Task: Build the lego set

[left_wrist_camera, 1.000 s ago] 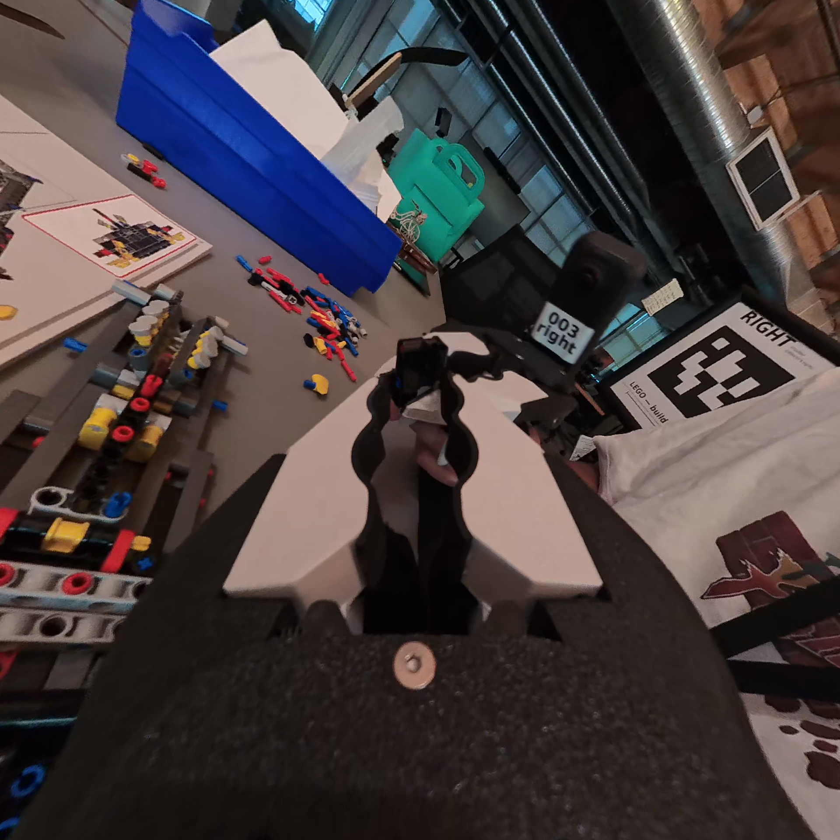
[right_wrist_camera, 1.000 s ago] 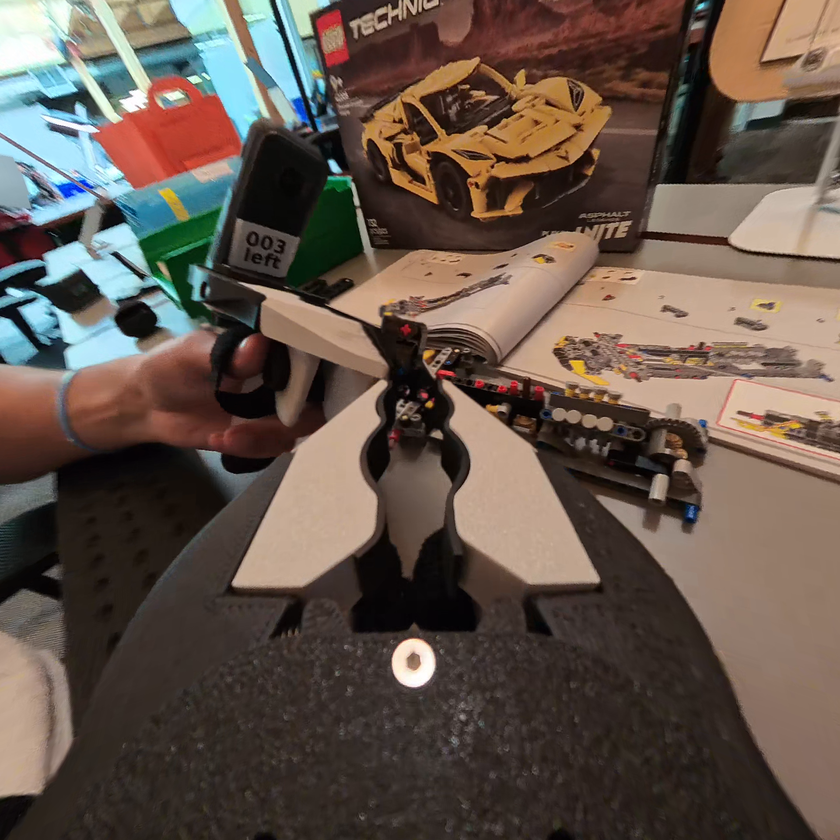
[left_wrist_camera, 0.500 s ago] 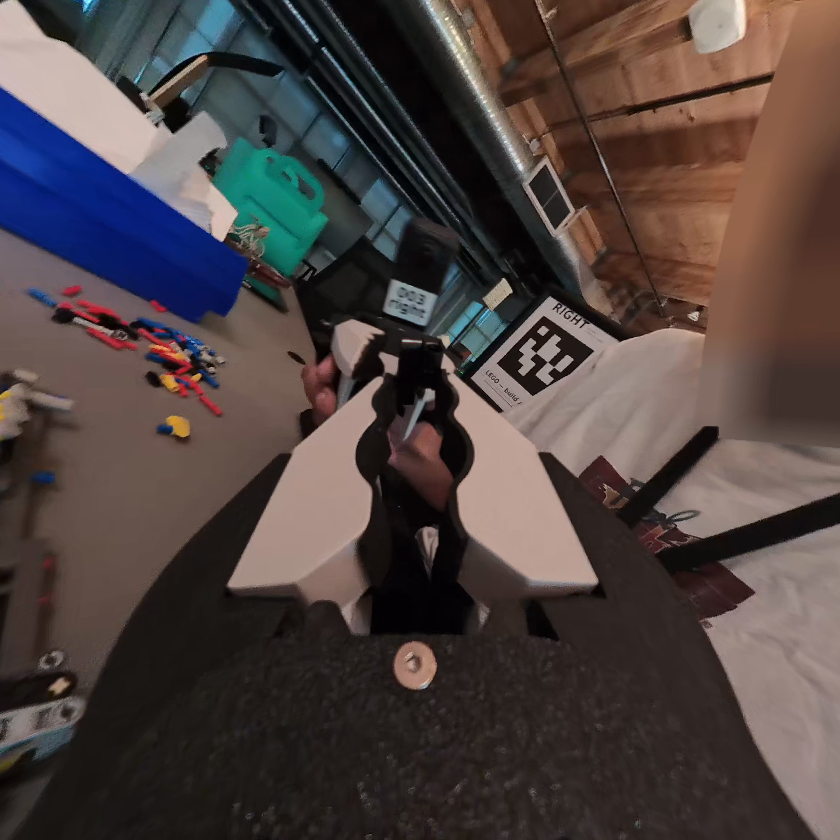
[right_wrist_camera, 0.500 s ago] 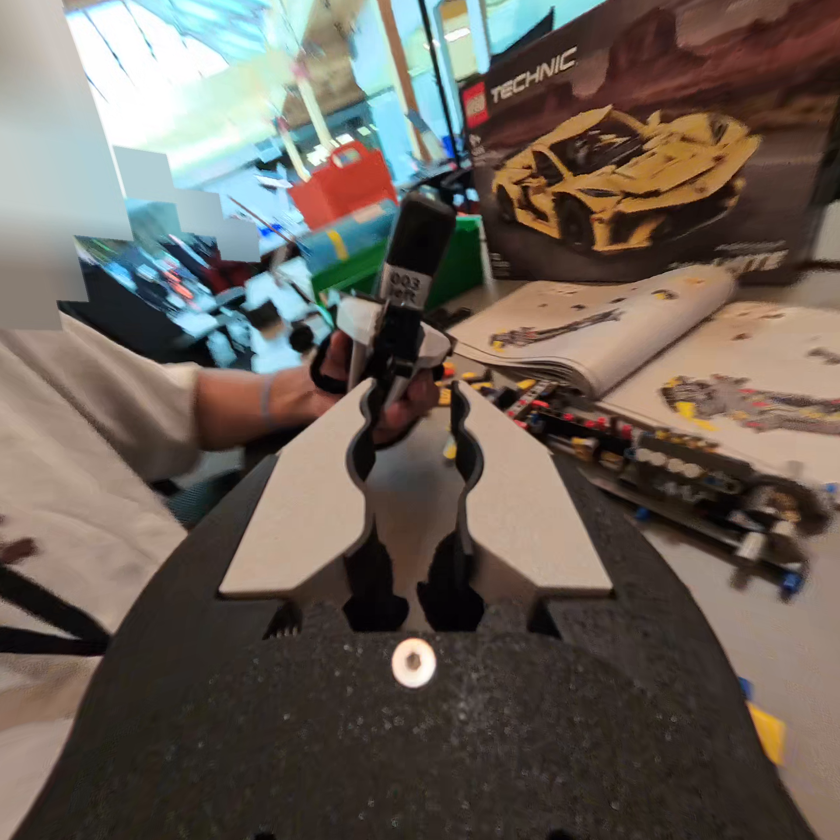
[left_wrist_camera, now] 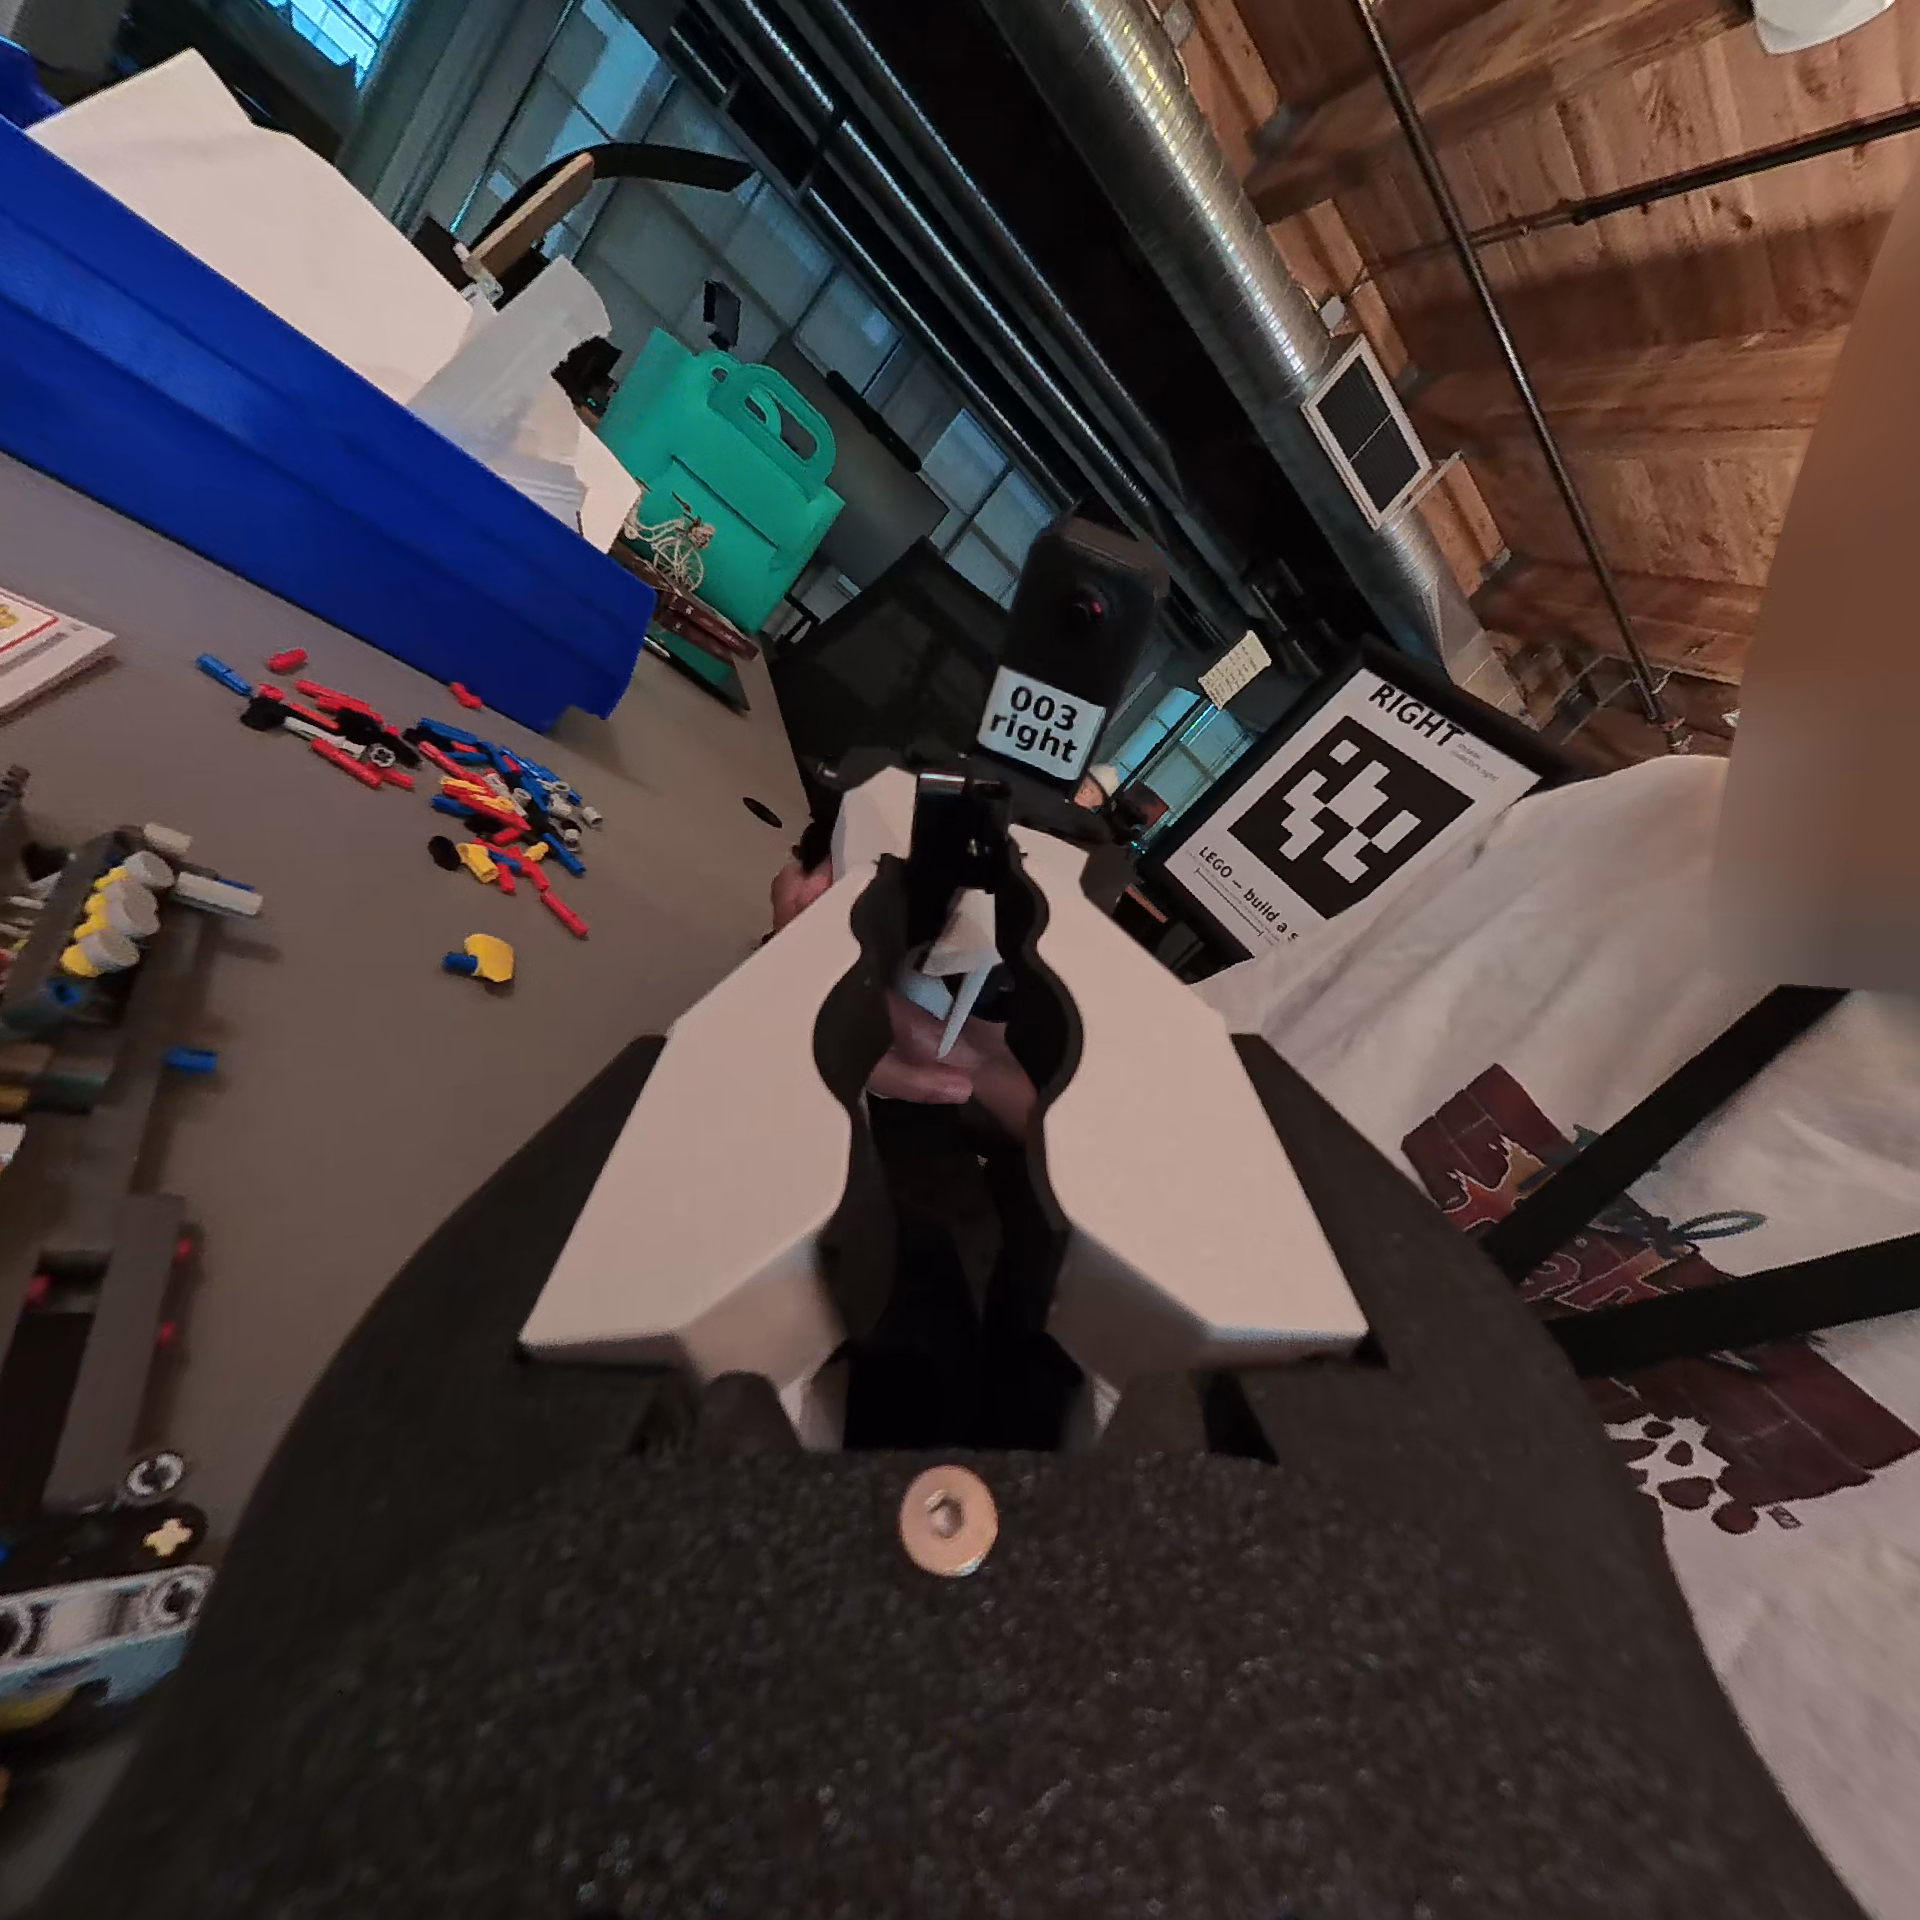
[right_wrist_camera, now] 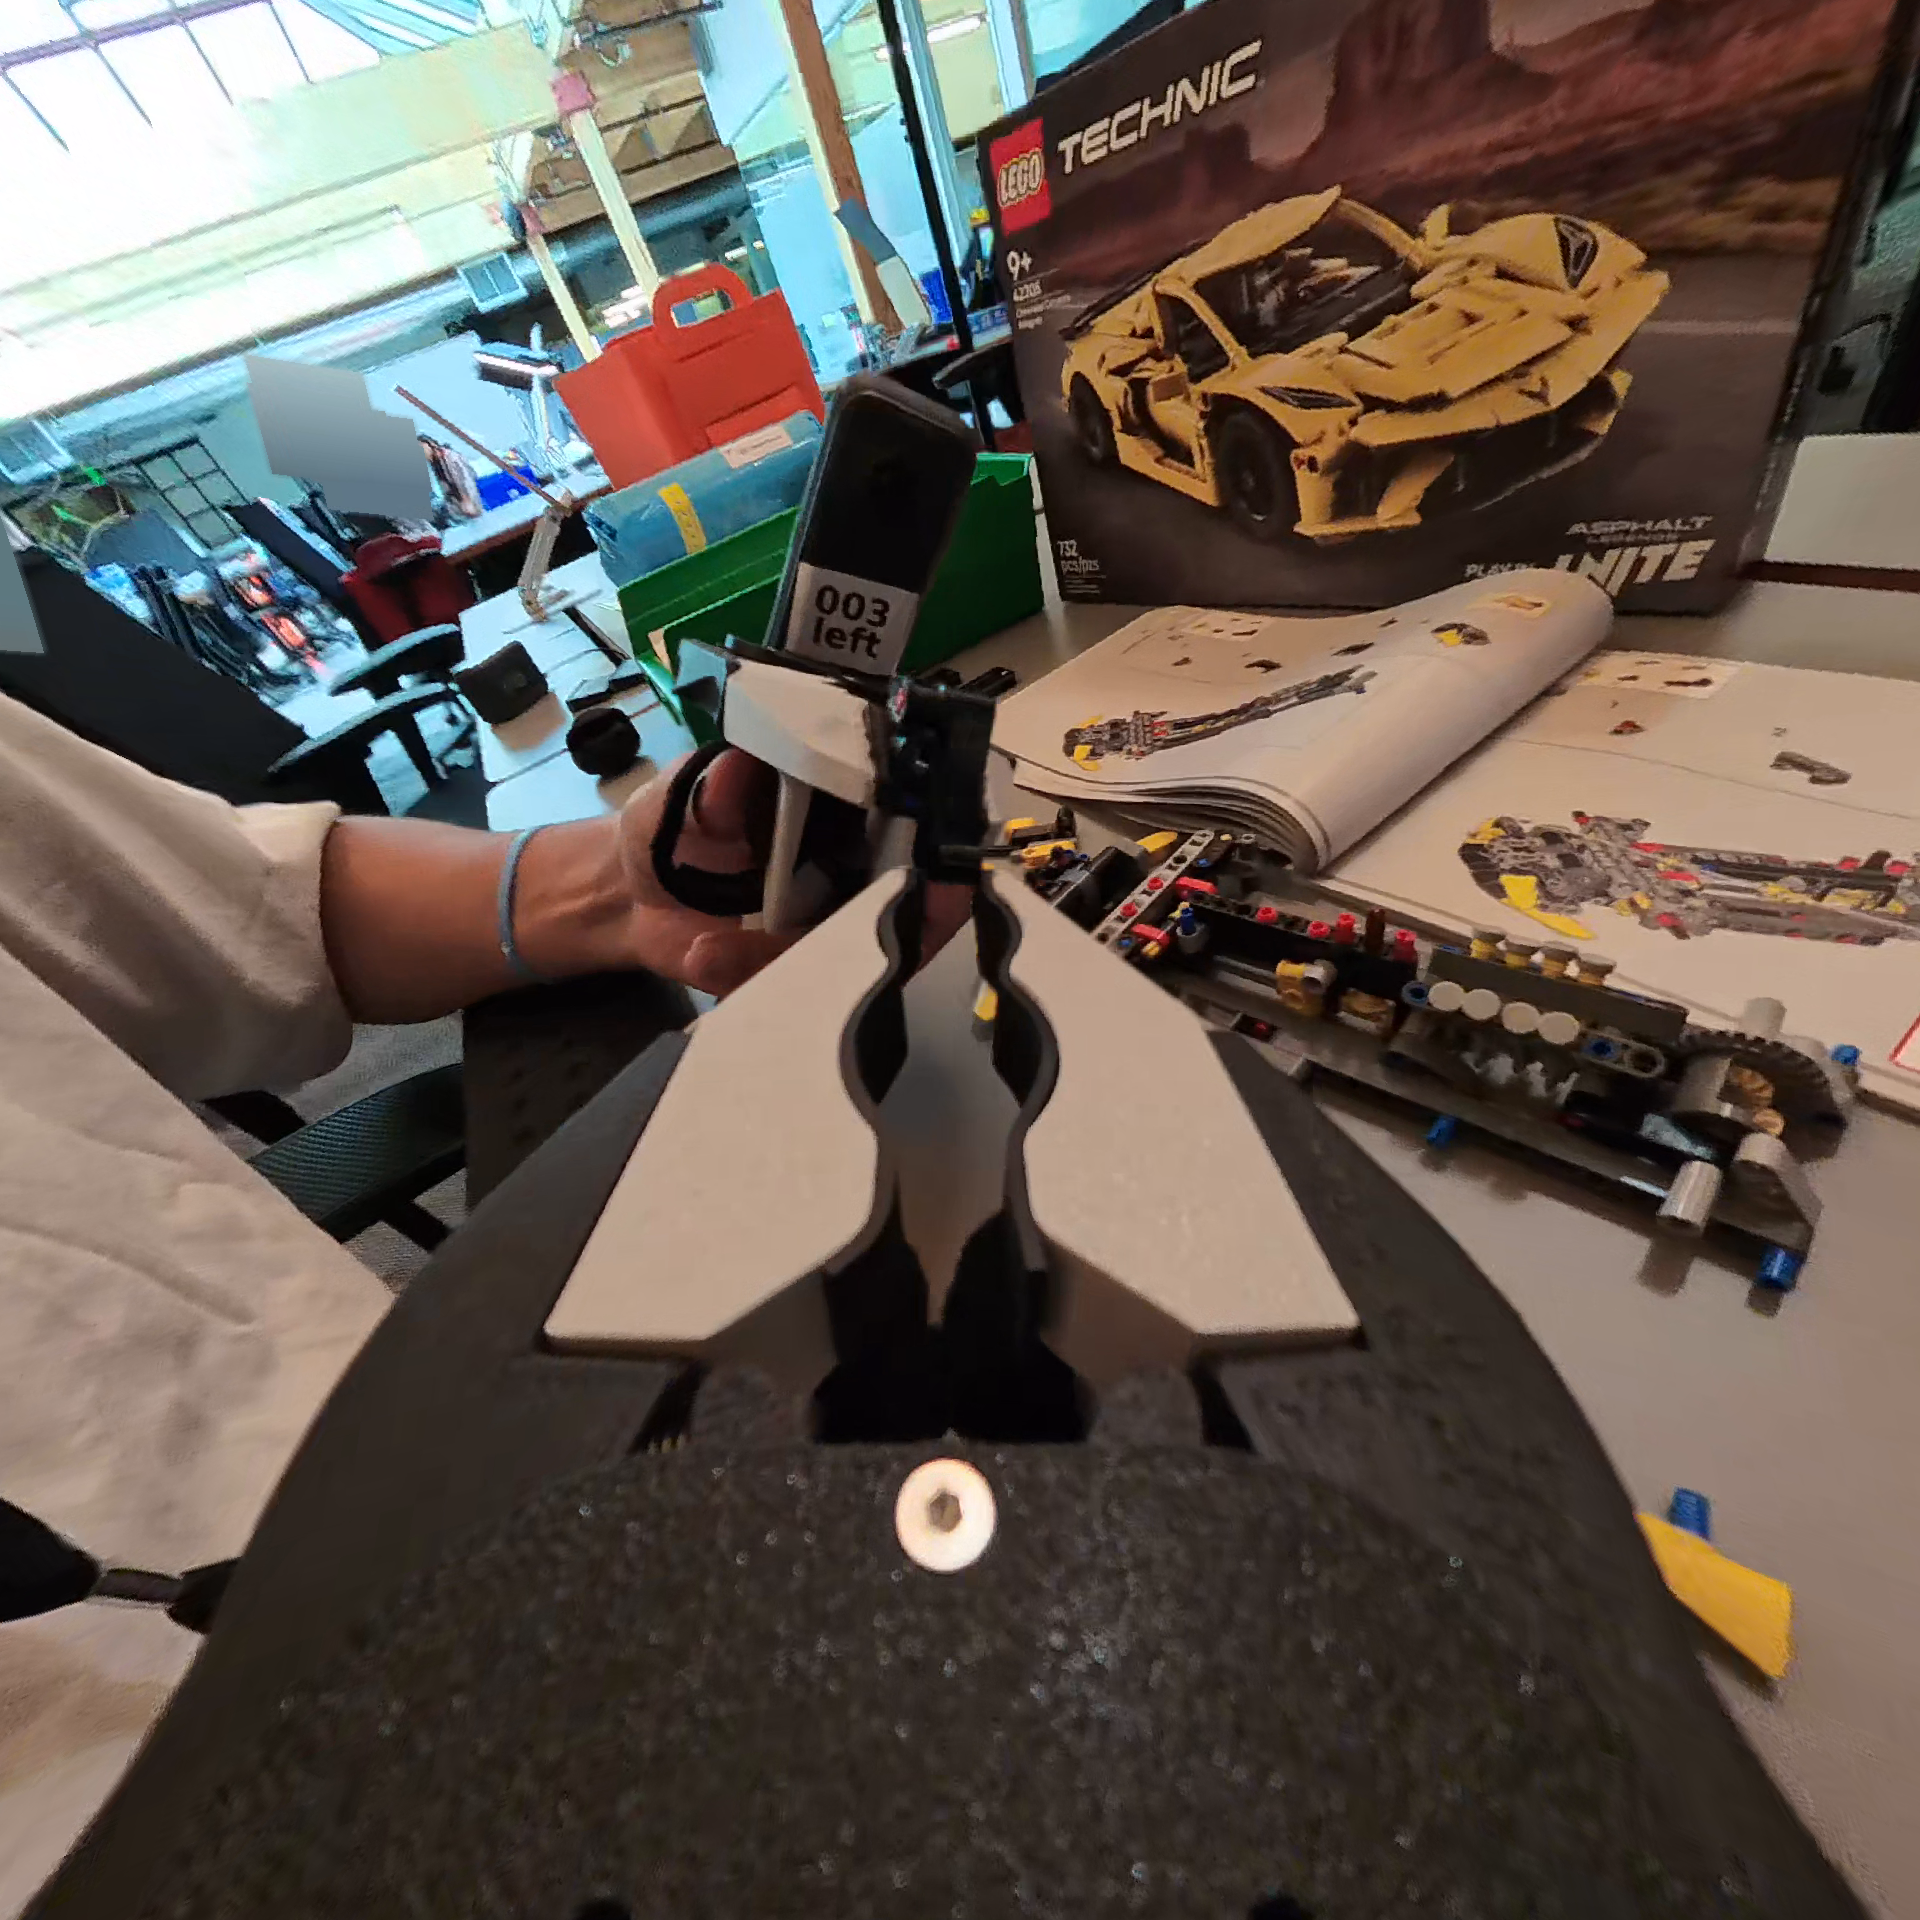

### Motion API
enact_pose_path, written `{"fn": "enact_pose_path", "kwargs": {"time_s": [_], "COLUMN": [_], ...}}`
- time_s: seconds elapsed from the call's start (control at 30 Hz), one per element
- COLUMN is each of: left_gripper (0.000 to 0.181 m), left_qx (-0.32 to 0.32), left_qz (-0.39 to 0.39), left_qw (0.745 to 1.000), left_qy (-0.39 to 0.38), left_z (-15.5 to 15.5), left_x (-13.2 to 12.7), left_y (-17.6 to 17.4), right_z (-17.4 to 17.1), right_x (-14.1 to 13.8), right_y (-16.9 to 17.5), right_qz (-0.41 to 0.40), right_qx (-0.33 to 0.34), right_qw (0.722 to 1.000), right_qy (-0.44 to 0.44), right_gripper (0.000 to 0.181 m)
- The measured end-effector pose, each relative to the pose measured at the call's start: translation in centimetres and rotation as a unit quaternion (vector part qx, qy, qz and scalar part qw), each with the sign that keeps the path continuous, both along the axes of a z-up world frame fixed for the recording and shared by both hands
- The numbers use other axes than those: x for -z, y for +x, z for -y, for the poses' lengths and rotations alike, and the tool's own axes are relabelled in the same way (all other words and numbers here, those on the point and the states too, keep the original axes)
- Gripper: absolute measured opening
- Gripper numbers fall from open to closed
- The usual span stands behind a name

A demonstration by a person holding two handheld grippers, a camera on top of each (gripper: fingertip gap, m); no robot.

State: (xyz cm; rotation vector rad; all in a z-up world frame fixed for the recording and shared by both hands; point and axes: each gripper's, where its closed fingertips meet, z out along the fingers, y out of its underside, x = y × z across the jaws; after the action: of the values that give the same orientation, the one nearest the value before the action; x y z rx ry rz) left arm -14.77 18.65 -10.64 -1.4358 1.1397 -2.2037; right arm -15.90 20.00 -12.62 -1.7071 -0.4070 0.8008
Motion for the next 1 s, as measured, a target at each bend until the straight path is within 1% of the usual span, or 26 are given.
{"fn": "enact_pose_path", "kwargs": {"time_s": [0.1, 0.17, 0.23, 0.37, 0.4, 0.47, 0.53, 0.57, 0.6, 0.67, 0.73, 0.8, 0.87, 0.93, 0.97, 1.0], "left_gripper": [0.015, 0.015, 0.015, 0.015, 0.015, 0.015, 0.015, 0.015, 0.015, 0.015, 0.015, 0.015, 0.015, 0.015, 0.015, 0.015], "left_qx": [-0.009, -0.015, -0.010, 0.006, 0.005, 0.000, -0.010, -0.017, -0.028, -0.057, -0.076, -0.076, -0.072, -0.067, -0.069, -0.075], "left_qz": [-0.001, -0.003, -0.009, -0.012, -0.008, -0.007, -0.008, -0.009, -0.016, -0.036, -0.050, -0.058, -0.065, -0.070, -0.072, -0.074], "left_qw": [1.000, 0.999, 0.997, 0.988, 0.986, 0.982, 0.979, 0.981, 0.982, 0.986, 0.990, 0.993, 0.995, 0.995, 0.995, 0.994], "left_qy": [0.018, 0.042, 0.076, 0.156, 0.167, 0.191, 0.201, 0.195, 0.184, 0.151, 0.104, 0.063, 0.037, 0.027, 0.029, 0.033], "left_z": [0.0, 0.0, 0.3, 1.2, 1.4, 1.7, 1.7, 1.6, 1.1, -0.1, -1.2, -1.6, -1.5, -1.2, -1.1, -1.1], "left_x": [0.0, 0.1, 0.4, 0.7, 0.6, 0.8, 0.9, 0.9, 1.0, 1.3, 1.6, 1.8, 2.1, 2.3, 2.5, 2.5], "left_y": [0.0, 0.0, -0.2, -0.6, -0.7, -0.7, -0.5, -0.3, -0.1, 0.4, 0.7, 0.9, 1.1, 1.2, 1.3, 1.4], "right_z": [0.1, 0.3, 0.7, 1.5, 1.7, 2.1, 2.2, 2.0, 1.5, 0.6, -0.2, -0.6, -1.0, -1.4, -1.5, -1.6], "right_x": [-0.1, 0.0, 0.3, 0.7, 0.6, 1.0, 1.2, 1.1, 0.9, 0.8, 0.9, 1.2, 1.7, 2.0, 2.1, 2.1], "right_y": [-0.1, -0.2, -0.3, -0.3, -0.4, -0.6, -0.6, -0.5, -0.1, 0.7, 1.7, 2.0, 1.9, 1.9, 1.9, 2.0], "right_qz": [-0.052, -0.064, -0.028, 0.090, 0.091, 0.062, 0.038, 0.033, 0.037, 0.085, 0.163, 0.238, 0.283, 0.295, 0.296, 0.294], "right_qx": [-0.015, -0.030, -0.050, -0.081, -0.093, -0.124, -0.133, -0.122, -0.095, -0.026, 0.066, 0.130, 0.168, 0.184, 0.188, 0.190], "right_qw": [0.998, 0.997, 0.998, 0.993, 0.991, 0.990, 0.989, 0.991, 0.994, 0.996, 0.982, 0.957, 0.938, 0.932, 0.930, 0.931], "right_qy": [-0.019, -0.024, -0.015, 0.013, 0.009, -0.036, -0.056, -0.045, -0.025, 0.028, 0.073, 0.105, 0.112, 0.107, 0.105, 0.103], "right_gripper": [0.006, 0.005, 0.005, 0.005, 0.005, 0.005, 0.006, 0.007, 0.014, 0.021, 0.021, 0.021, 0.022, 0.020, 0.014, 0.014]}}
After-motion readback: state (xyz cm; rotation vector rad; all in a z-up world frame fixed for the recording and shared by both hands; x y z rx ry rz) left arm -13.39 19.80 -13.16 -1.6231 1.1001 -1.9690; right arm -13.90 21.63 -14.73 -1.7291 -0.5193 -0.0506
